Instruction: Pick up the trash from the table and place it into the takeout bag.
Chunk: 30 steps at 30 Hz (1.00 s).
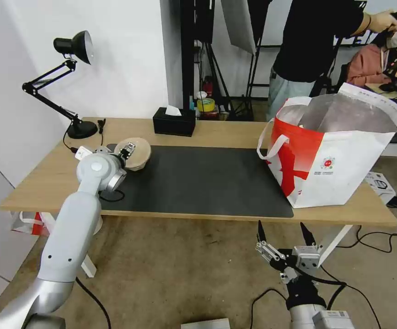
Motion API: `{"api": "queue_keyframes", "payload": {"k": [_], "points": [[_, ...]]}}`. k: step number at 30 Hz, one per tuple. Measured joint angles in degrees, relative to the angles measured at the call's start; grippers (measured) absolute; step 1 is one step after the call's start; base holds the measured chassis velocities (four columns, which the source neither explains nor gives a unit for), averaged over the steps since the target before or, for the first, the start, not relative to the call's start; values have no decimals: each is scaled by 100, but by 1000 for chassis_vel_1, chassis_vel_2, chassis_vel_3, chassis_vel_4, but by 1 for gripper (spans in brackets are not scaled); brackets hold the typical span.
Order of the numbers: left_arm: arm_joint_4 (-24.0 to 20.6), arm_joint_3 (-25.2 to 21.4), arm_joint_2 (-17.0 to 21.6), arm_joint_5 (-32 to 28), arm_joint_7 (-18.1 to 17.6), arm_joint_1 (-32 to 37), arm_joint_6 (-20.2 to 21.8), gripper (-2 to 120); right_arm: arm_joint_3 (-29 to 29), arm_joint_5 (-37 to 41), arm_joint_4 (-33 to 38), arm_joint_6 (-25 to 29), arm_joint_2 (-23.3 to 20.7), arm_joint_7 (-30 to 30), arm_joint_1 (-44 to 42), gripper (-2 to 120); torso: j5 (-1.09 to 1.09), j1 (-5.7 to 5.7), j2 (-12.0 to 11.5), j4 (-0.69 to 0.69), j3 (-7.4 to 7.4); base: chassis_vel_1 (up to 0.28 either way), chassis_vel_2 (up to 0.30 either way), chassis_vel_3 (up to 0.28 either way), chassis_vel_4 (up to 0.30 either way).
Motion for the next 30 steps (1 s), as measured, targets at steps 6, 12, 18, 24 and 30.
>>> {"api": "queue_keyframes", "payload": {"k": [6, 12, 18, 24, 30], "points": [[138, 50, -2, 81, -9, -99, 3, 80, 0, 0, 0, 0, 0, 0, 0, 100, 0, 0, 0, 0, 0, 0, 0, 0, 0], [217, 68, -62, 171, 3, -143, 3, 60, 0, 0, 0, 0, 0, 0, 0, 100, 0, 0, 1, 0, 0, 0, 0, 0, 0], [267, 70, -138, 223, 30, -158, 3, 38, 0, 0, 0, 0, 0, 0, 0, 100, 0, 0, 1, 0, 0, 0, 0, 0, 0], [309, 69, -174, 273, 51, -182, 3, 17, 0, 0, 0, 0, 0, 0, 0, 100, 0, 0, 1, 0, 0, 0, 0, 0, 0], [292, 76, -156, 285, 52, -195, 1, 0, 0, 0, 0, 0, 0, 0, 0, 100, 0, 0, 1, 0, 0, 0, 0, 0, 0]]}}
